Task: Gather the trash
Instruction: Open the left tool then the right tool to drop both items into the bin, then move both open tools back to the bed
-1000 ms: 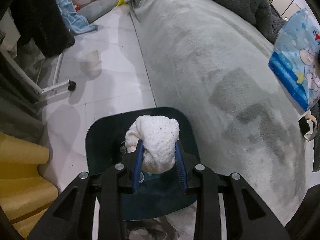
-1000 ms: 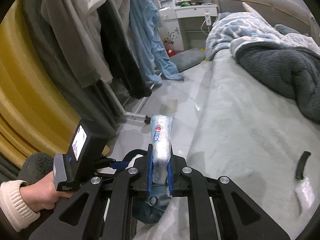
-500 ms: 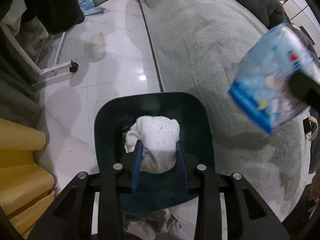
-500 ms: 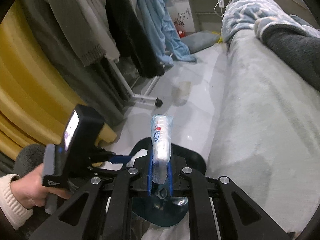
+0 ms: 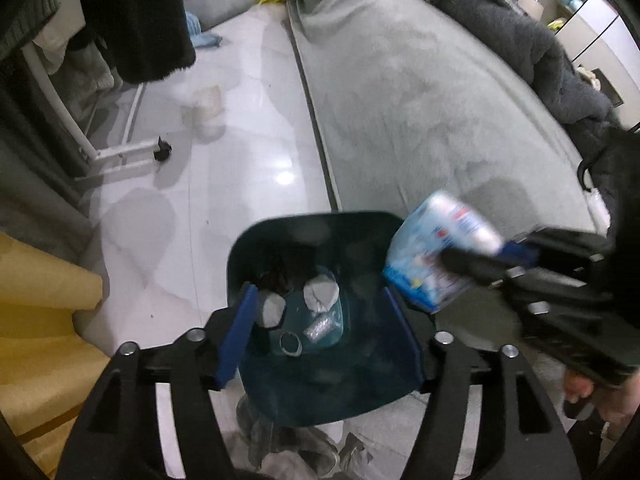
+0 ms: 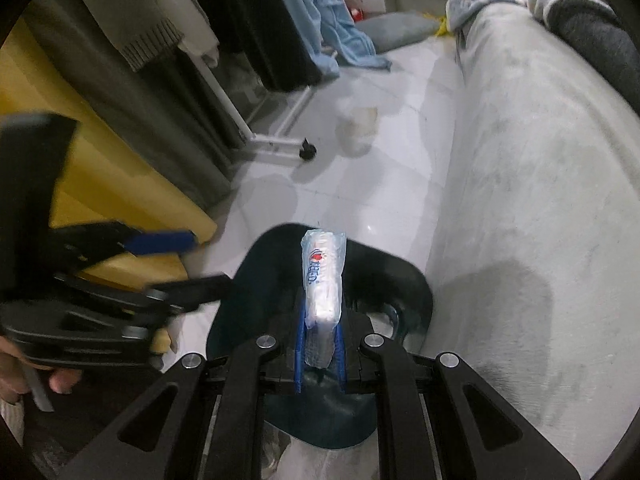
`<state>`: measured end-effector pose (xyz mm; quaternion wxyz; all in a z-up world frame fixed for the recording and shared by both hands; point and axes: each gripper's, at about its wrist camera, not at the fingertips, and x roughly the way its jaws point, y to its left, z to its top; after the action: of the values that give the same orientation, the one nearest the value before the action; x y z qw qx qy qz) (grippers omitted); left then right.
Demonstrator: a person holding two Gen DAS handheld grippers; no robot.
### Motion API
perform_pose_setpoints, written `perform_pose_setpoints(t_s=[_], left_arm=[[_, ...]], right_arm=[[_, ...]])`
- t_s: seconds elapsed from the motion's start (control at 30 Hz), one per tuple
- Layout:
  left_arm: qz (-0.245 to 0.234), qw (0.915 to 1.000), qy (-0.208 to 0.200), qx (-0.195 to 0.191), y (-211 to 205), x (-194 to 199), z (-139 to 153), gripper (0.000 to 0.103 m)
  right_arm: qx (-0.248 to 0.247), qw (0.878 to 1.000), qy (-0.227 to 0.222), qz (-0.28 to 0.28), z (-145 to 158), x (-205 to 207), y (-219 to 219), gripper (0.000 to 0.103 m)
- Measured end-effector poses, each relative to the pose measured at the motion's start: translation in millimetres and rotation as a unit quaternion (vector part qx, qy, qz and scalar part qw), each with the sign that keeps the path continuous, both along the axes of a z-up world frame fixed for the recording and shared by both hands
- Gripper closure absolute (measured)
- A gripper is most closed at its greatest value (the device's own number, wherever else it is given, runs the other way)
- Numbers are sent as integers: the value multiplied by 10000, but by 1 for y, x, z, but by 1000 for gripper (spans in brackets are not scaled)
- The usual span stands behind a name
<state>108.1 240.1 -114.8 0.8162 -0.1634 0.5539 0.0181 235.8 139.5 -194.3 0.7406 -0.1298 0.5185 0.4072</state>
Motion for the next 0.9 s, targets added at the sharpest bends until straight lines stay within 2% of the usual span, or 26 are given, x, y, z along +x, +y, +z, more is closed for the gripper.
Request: perform_pose_setpoints(t_s=[0.23, 0.43, 0.47, 0.57, 0.6, 0.7, 0.9], left_arm=[[36, 9984, -556, 41, 7, -5, 25, 27], [158, 9939, -1088, 29, 14, -10, 49, 26], [172, 9926, -1197, 51, 14, -11, 55, 26], [166, 9882, -1518, 91, 12, -13, 71, 24], [155, 9864, -1634, 111, 9, -14, 78, 24], [110, 9792, -2022, 134, 1, -17, 97, 20], [-24, 9619, -2720, 263, -24, -23, 129, 17]], right_arm=[[-251, 9994, 216, -36, -21, 0, 7, 89], [-457, 9985, 292, 3, -32, -3, 14, 89], [-483, 9984, 307, 17, -32, -4, 14, 87], [-563, 9981, 244, 16, -30, -5, 14, 59], [-560, 9982, 215, 23, -27, -6, 13, 54], [-520, 9985, 152, 14, -18, -8, 10, 43], [-212, 9997, -2, -85, 15, -13, -5, 33]])
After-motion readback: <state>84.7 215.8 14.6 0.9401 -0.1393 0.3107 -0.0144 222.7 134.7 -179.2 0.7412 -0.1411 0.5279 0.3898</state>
